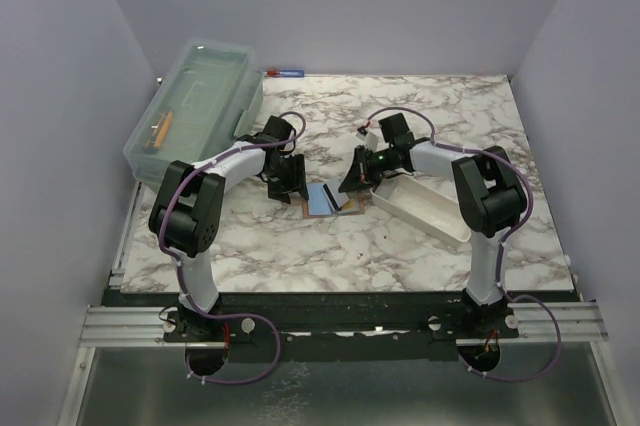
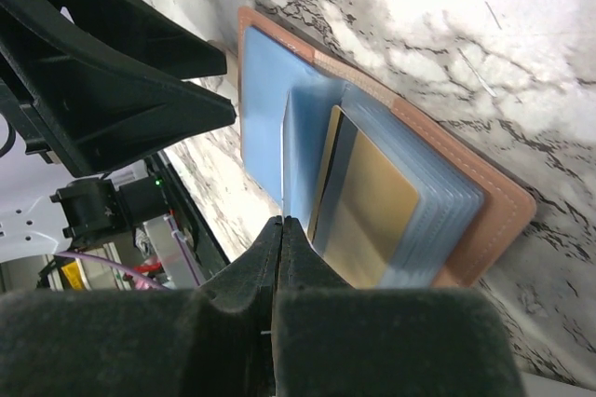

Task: Put the credit cards into the card holder
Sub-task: Move the storage box to the center of the board.

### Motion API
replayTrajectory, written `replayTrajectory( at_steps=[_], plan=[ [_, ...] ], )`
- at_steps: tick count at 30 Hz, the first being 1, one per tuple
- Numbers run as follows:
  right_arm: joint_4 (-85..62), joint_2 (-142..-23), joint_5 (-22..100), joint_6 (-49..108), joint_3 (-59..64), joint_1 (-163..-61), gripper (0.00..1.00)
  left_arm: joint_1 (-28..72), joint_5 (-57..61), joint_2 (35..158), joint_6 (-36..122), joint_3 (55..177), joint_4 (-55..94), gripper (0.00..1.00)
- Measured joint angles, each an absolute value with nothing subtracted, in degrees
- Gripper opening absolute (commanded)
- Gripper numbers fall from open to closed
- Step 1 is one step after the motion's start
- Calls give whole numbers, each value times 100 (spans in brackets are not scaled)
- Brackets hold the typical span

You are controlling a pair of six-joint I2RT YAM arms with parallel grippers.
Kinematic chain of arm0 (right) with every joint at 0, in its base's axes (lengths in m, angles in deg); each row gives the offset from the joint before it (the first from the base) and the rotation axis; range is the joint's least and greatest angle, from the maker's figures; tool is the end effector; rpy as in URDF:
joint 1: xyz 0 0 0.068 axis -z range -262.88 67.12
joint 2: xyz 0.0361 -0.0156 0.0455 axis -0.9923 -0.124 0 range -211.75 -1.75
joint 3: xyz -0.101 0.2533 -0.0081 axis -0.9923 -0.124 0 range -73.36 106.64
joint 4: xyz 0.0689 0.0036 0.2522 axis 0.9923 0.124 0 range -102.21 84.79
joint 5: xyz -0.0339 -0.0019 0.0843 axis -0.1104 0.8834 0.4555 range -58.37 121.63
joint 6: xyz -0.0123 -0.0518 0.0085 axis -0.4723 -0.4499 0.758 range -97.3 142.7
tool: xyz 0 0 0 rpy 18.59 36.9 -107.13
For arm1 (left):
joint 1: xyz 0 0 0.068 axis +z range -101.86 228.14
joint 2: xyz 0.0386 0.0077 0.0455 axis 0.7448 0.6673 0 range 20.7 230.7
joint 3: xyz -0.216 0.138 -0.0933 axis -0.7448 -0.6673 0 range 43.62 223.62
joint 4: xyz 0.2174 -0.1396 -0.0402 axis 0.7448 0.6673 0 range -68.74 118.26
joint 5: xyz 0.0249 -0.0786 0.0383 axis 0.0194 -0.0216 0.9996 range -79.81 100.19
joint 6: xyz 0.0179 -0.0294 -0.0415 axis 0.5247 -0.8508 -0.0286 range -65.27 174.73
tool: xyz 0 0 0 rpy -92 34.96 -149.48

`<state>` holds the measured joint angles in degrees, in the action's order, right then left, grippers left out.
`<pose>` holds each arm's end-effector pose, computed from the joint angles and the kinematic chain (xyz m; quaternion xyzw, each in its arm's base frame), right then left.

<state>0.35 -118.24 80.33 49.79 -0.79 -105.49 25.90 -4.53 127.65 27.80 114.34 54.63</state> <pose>0.3678 0.1822 0.1418 -0.0847 0.8763 0.4687 0.0724 0.3370 -0.1476 0.1679 -0.0173 0.9762 -0.1877 0.1072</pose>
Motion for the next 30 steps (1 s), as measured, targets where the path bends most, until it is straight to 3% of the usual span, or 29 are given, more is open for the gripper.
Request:
replayTrajectory(
  at_steps=[12, 30],
  plan=[
    [15, -11730, 7526, 5073, -120, -10680, 0, 2590, -453, 12763, 2780, 11434, 5465, 59],
    [80, -10735, 6429, 5418, -1112, -10674, 0, 2588, -449, 12698, 2793, 11384, 5458, 59]
  ],
)
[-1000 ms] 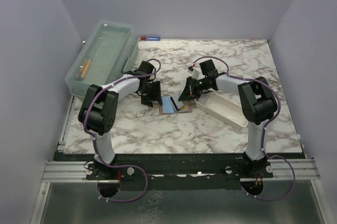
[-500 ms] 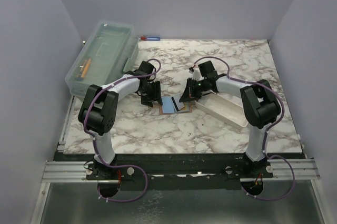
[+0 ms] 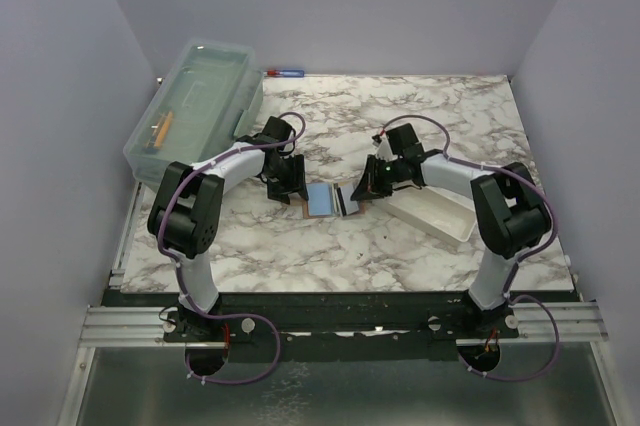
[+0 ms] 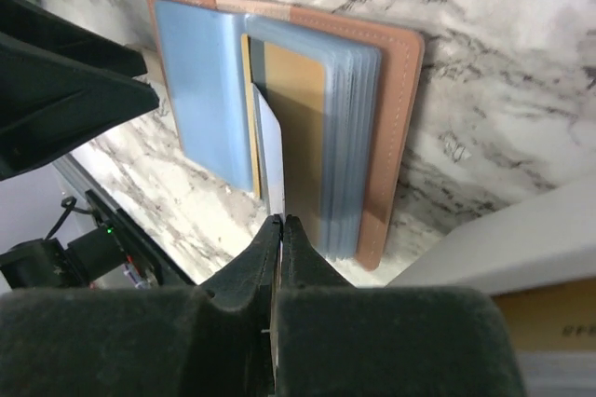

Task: Put the credit cards into the card holder
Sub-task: Move the storage box to the center of the board.

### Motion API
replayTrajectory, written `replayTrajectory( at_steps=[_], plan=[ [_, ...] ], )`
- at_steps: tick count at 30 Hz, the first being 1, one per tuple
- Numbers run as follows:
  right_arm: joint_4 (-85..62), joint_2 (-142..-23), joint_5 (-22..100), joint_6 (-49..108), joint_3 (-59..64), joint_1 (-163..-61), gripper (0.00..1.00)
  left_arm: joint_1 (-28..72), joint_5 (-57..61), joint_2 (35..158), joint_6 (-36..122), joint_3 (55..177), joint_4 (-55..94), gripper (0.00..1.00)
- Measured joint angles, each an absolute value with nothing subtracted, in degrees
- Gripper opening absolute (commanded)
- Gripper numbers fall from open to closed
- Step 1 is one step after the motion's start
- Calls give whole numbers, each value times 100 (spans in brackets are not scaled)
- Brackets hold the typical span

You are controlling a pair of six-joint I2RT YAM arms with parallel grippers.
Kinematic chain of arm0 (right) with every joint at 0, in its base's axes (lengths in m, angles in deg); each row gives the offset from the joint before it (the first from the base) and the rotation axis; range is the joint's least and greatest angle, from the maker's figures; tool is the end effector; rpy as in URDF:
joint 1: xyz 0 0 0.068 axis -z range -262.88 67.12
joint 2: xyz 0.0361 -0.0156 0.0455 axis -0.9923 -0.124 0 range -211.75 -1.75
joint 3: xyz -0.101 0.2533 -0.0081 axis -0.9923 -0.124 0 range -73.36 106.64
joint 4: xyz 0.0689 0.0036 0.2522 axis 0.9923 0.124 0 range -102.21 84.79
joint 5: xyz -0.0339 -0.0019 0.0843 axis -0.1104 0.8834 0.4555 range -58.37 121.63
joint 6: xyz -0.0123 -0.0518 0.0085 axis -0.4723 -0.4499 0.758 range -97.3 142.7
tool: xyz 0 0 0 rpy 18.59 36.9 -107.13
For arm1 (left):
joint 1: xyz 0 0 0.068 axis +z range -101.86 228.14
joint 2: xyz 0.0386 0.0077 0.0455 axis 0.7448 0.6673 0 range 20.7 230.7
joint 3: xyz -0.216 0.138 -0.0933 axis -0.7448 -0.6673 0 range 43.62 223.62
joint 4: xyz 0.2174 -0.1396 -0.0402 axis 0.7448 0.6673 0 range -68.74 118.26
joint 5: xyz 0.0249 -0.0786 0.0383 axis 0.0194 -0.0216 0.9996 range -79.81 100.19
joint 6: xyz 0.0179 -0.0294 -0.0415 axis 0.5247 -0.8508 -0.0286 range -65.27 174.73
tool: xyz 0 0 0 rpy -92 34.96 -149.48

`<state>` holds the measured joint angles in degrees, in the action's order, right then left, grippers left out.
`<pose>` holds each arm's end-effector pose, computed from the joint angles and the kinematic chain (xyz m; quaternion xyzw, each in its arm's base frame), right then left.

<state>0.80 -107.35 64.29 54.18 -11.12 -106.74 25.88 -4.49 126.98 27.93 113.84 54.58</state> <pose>0.3285 0.1663 0.1566 -0.0201 0.9220 0.3673 0.1208 0.3349 -0.1469 0.1696 -0.0158 0.9759 -0.1880 0.1093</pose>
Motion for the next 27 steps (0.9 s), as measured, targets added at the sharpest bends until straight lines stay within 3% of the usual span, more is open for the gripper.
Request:
replayTrajectory(
  at_steps=[27],
  plan=[
    [273, -9199, 6045, 5497, -2216, -9277, 0, 2588, -444, 12606, 2828, 11329, 5460, 59]
  ],
)
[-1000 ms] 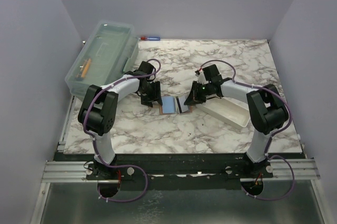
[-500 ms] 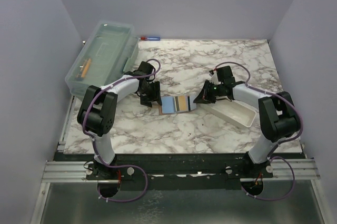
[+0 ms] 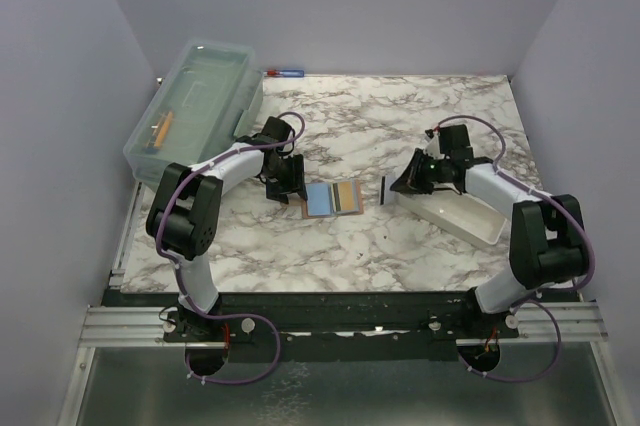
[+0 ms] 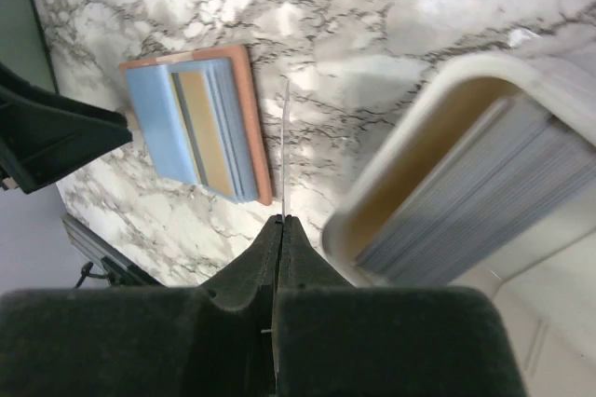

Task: Put the credit cards into the card holder
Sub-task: Move the storage box to the center of the board, then insert the credit card into the card holder.

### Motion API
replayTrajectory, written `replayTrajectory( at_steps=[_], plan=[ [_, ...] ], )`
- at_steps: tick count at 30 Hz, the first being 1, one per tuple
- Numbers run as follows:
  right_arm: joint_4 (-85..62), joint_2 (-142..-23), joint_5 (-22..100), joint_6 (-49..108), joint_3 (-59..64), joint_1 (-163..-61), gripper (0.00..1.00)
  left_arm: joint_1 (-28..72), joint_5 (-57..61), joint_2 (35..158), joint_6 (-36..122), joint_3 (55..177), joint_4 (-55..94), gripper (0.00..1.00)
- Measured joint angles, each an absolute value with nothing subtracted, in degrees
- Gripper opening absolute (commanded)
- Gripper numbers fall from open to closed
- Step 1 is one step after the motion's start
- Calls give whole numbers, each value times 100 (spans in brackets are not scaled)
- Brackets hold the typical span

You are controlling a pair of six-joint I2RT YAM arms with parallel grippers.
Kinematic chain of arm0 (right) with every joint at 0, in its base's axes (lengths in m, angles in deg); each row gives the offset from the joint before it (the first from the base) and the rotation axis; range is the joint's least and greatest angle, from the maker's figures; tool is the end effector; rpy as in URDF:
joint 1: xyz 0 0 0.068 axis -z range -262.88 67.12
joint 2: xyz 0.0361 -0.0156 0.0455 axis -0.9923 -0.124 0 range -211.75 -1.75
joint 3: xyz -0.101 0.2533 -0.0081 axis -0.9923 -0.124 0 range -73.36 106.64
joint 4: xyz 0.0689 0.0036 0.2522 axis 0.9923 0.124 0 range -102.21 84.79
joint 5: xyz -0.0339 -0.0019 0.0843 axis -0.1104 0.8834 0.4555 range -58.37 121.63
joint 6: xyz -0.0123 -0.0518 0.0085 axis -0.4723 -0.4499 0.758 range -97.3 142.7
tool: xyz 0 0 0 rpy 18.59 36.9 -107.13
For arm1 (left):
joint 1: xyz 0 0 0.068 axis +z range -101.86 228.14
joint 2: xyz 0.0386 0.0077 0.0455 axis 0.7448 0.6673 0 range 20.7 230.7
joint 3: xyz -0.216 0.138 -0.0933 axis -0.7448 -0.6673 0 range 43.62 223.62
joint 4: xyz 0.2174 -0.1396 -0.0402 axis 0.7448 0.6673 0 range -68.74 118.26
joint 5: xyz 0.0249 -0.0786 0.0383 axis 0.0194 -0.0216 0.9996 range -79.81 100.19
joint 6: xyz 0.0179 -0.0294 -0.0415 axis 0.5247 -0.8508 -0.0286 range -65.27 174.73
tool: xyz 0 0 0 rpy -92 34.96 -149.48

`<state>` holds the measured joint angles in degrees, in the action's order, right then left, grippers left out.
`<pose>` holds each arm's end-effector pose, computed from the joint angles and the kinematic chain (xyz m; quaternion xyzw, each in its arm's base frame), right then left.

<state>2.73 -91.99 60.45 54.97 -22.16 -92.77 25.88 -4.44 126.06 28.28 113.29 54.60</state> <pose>0.3033 0.0703 0.1847 0.1033 0.9185 0.3286 0.1943 0.3323 -0.1458 0.1725 -0.0125 0.9755 -0.1885 0.1128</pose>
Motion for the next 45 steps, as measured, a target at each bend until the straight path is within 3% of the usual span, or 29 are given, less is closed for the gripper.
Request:
replayTrajectory(
  at_steps=[9, 15, 20, 45],
  plan=[
    [292, -9498, 6350, 5385, -1104, -10184, 0, 2588, -447, 12606, 2830, 11325, 5460, 59],
    [-14, -10611, 6840, 5523, -555, -10671, 0, 2588, -447, 12606, 2830, 11322, 5460, 58],
    [-16, -11173, 6997, 5517, -522, -10713, 0, 2588, -447, 12606, 2845, 11322, 5460, 58],
    [-217, -11726, 7387, 5261, -461, -10713, 0, 2588, -447, 12606, 2847, 11322, 5460, 56]
  ],
)
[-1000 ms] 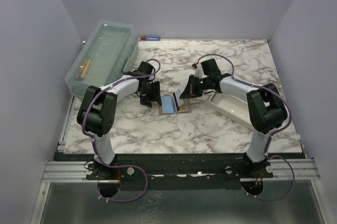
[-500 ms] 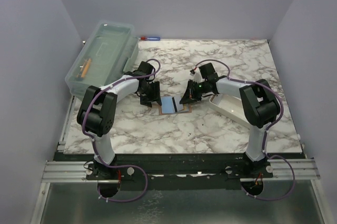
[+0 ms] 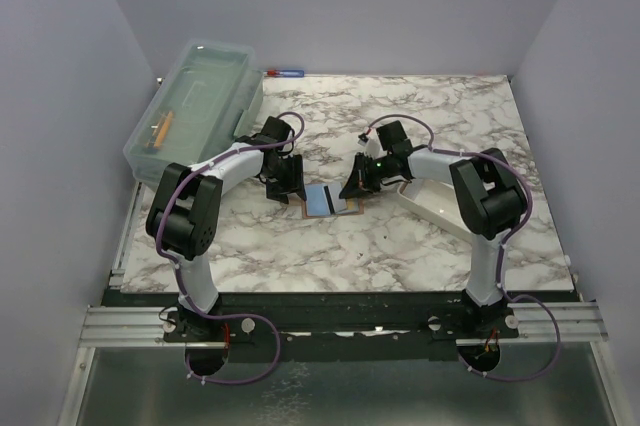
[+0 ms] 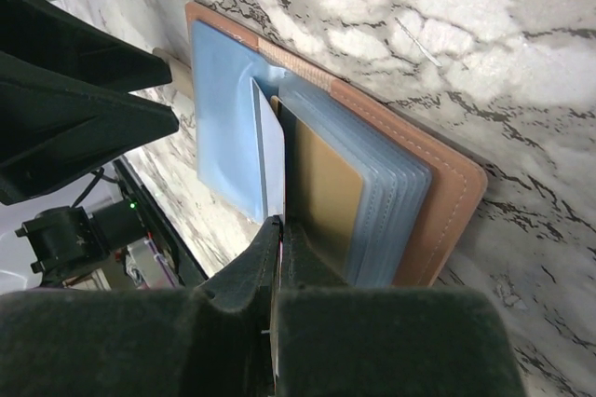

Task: Put the credit cards into the card holder
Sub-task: Insert the credit card into the card holder.

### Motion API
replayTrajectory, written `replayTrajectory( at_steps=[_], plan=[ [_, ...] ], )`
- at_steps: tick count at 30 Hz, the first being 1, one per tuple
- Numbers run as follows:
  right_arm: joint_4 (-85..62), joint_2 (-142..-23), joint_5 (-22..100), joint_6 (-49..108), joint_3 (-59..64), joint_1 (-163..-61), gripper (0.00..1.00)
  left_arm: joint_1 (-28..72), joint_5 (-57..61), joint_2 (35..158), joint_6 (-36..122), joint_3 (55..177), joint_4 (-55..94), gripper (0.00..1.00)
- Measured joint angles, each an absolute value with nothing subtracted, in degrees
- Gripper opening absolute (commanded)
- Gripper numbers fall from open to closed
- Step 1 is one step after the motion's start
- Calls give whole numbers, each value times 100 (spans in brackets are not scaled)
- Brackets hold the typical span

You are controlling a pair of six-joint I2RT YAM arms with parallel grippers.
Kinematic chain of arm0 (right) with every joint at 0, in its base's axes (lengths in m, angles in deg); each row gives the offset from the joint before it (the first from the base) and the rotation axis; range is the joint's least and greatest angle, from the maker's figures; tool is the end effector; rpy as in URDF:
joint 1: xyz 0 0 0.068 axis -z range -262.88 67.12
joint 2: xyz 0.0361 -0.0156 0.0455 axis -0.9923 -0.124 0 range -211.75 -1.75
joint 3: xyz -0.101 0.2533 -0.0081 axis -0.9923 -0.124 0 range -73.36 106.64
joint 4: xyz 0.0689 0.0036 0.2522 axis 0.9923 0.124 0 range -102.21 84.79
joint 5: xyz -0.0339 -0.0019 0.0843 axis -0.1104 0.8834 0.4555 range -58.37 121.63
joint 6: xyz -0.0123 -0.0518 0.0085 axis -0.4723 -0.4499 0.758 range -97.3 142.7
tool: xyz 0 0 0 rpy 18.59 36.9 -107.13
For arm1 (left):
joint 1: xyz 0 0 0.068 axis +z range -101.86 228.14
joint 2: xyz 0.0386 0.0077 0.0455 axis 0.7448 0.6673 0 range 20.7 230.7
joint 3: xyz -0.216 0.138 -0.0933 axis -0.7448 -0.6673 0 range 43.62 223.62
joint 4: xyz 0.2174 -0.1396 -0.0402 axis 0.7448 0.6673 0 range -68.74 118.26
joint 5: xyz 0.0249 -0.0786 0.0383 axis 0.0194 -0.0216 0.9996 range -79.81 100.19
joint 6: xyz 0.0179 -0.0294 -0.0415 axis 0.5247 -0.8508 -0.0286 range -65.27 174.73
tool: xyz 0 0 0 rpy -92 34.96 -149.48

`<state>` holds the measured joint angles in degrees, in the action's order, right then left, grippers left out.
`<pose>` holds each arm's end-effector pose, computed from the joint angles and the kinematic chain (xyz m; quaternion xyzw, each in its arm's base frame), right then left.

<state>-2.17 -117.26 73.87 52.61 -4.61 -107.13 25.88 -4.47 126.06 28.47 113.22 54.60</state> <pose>0.3549 0.1861 0.1304 -0.0587 0.8979 0.4288 0.0801 0.3320 -0.1457 0.1722 -0.0109 0.9756 -0.1883 0.1124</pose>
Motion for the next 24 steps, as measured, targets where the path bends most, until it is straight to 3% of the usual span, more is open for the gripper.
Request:
replayTrajectory(
  at_steps=[24],
  plan=[
    [-1832, -11721, 7470, 5925, -1101, -10757, 0, 2571, -453, 12608, 2847, 11298, 5460, 46]
  ],
)
